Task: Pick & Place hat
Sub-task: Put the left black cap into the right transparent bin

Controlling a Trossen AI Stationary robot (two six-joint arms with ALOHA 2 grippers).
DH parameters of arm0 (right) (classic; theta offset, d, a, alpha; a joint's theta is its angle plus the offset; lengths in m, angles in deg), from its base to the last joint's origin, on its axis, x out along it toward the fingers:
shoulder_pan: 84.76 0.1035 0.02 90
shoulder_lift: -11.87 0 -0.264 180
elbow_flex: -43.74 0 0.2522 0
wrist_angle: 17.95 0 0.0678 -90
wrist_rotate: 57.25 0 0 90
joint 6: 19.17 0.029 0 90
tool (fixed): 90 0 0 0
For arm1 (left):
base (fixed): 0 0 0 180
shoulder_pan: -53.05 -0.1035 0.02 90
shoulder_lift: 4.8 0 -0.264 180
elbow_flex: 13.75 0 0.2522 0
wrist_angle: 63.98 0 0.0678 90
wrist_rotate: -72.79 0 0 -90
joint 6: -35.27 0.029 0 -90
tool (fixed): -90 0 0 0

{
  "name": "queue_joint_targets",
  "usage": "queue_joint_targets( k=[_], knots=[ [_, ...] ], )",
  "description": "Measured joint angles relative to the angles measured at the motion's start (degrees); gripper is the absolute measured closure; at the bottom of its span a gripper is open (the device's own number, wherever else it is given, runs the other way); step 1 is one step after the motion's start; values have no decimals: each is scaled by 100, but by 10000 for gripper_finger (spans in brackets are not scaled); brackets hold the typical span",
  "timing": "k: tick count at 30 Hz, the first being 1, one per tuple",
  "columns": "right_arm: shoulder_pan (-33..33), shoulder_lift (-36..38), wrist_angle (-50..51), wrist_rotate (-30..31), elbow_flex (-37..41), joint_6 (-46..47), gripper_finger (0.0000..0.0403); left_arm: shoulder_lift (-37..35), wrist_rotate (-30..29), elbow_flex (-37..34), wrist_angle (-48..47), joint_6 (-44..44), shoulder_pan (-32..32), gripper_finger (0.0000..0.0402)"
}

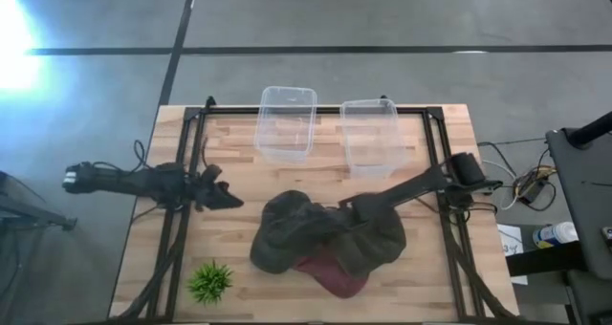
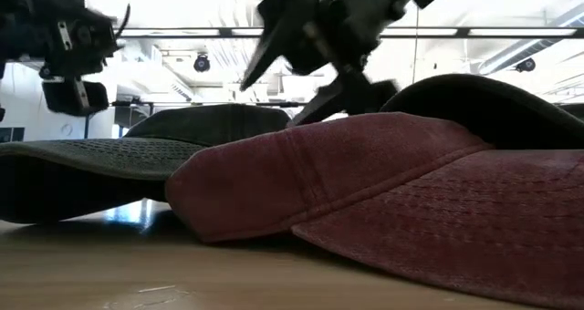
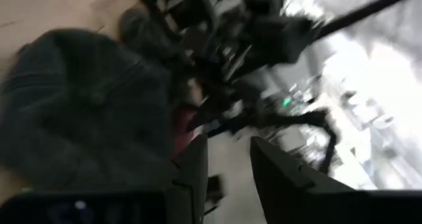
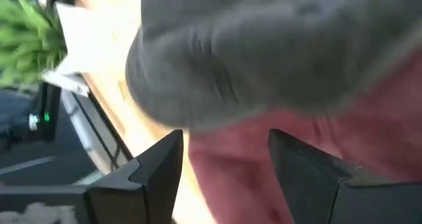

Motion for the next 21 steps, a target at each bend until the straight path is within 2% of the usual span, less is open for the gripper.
queue_joint_targets(
  k=[4,10,14,18,21],
  knots=[
    [-21,-217,-553,61,40,154,183,535,-42,-23,-127,237,140,302],
    [-47,-408,-580,18,114,601,183,1471,-41,-23,-118,440,336,304],
    [-46,-355,-591,17,114,647,183,2092,5,-23,356,312,443,304],
    [-1,-148,-161,44,116,664,183,2586,-37,148,1178,306,554,304],
    [42,-58,278,60,114,706,183,2990,-55,407,1141,656,599,304]
  ],
)
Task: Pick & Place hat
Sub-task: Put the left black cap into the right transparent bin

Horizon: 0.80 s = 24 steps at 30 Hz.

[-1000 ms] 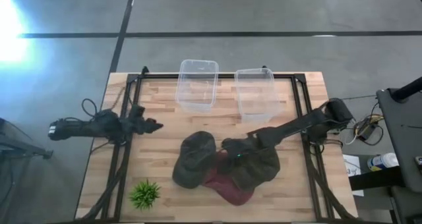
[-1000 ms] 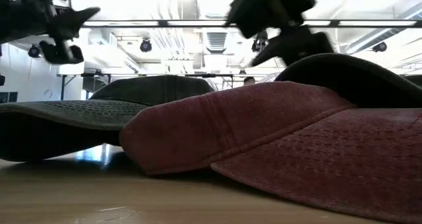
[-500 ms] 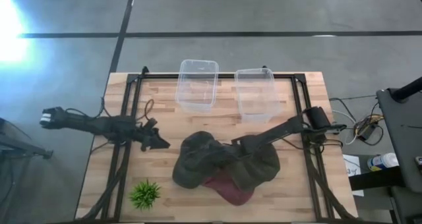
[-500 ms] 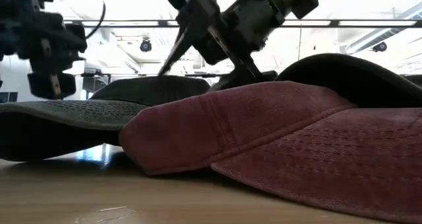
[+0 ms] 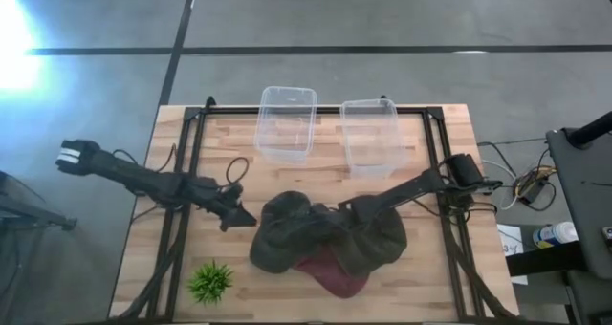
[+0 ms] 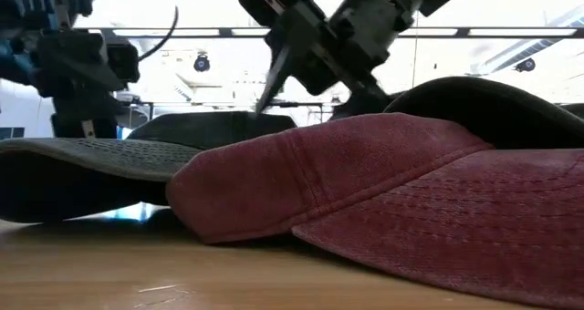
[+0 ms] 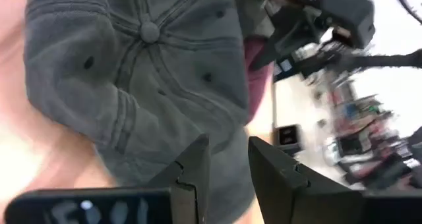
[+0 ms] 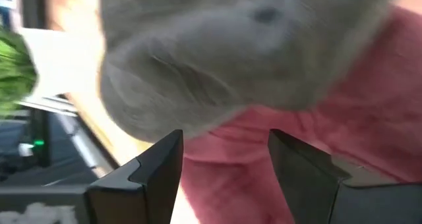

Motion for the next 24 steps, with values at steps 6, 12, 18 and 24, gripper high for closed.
queue_joint_targets(
  k=[6,12,18,24],
  knots=[
    [-3,-166,-224,-20,8,68,183,1113,193,466,8,729,118,304],
    [-23,-400,-554,0,7,-92,183,2227,573,776,35,981,162,304],
    [-63,-573,-791,132,22,-404,183,2956,778,1106,60,1158,170,304],
    [-109,-612,-1386,132,24,-956,183,3401,979,1452,33,1466,185,304]
  ],
)
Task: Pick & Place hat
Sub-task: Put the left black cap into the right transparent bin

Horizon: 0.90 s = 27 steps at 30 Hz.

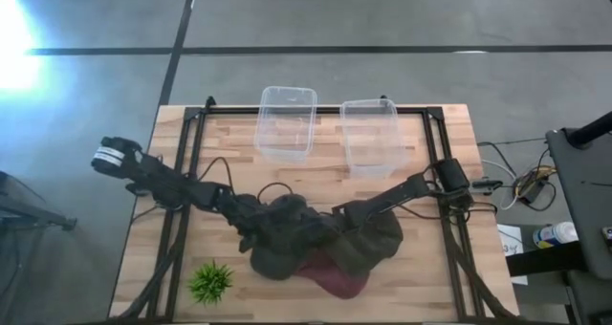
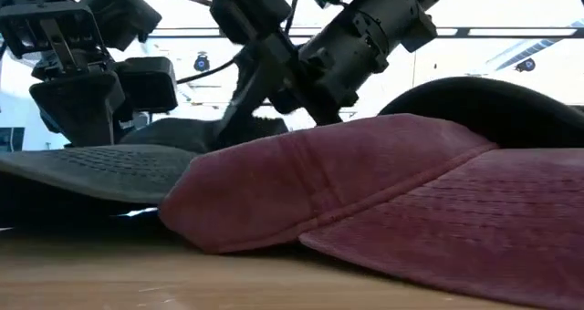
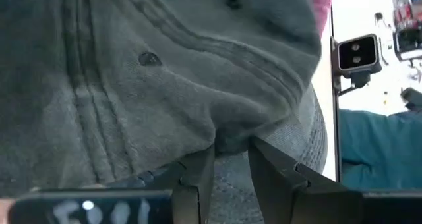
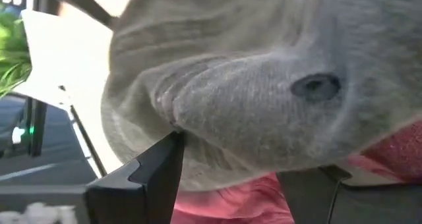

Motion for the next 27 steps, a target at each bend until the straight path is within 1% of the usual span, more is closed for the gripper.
queue_joint_targets(
  k=[4,8,10,12,16,18,23,25,27],
  knots=[
    [-14,158,-217,148,-10,-589,183,58,110,70,-7,86,-4,304],
    [-42,419,-246,157,-31,-827,183,-103,148,56,-28,88,-4,304],
    [-42,559,-181,93,-34,-857,183,-226,115,48,-40,91,-7,304],
    [-42,679,-174,-98,-46,-861,183,-353,50,41,-57,73,-14,304],
    [-37,781,-152,-305,-50,-824,183,-545,-264,43,-57,28,-25,304],
    [-38,824,-140,-303,-50,-807,183,-621,-457,43,-26,20,-28,304],
    [-103,794,-73,30,-52,-799,186,-660,-558,88,9,17,-33,304],
    [-180,700,-39,45,-49,-723,196,-656,-556,126,28,14,-33,304],
    [-241,639,-72,38,-46,-672,216,-654,-554,147,29,12,-33,304]
  ],
)
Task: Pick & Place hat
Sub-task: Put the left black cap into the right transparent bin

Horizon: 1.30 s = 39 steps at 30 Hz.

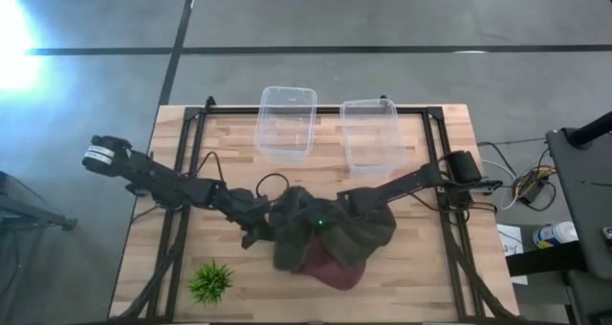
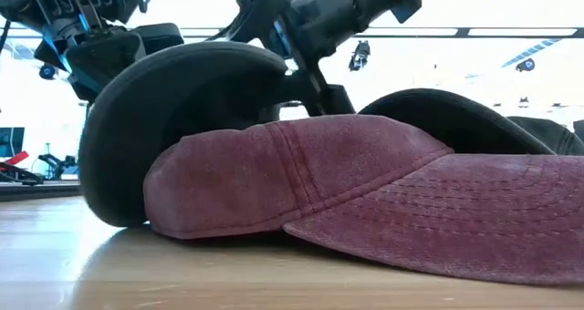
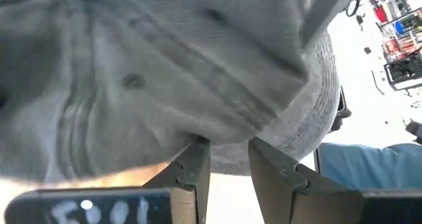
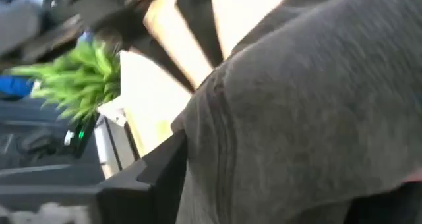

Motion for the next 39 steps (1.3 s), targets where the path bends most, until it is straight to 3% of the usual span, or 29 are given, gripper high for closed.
queue_joint_targets(
  k=[8,10,16,20,30,33,39],
  knots=[
    [-47,60,-117,-453,-2,-332,367,-75,23,185,-20,-30,7,304],
    [-55,90,-156,-659,-2,-413,386,-187,27,289,-103,-197,19,304],
    [-39,347,-162,-755,9,-710,393,-991,42,756,-674,-431,193,304],
    [-100,788,-179,-510,7,-1113,394,-1722,-119,1200,-1044,-553,361,304],
    [-847,1889,-106,1229,4,-2496,394,-3020,-1347,1715,-1108,37,751,304],
    [-1421,2117,392,1336,3,-2807,394,-3170,-1654,1681,-1163,117,752,304],
    [-2456,2915,2575,1329,4,-3224,394,-3189,-1894,1489,-1342,-128,752,304]
  ],
)
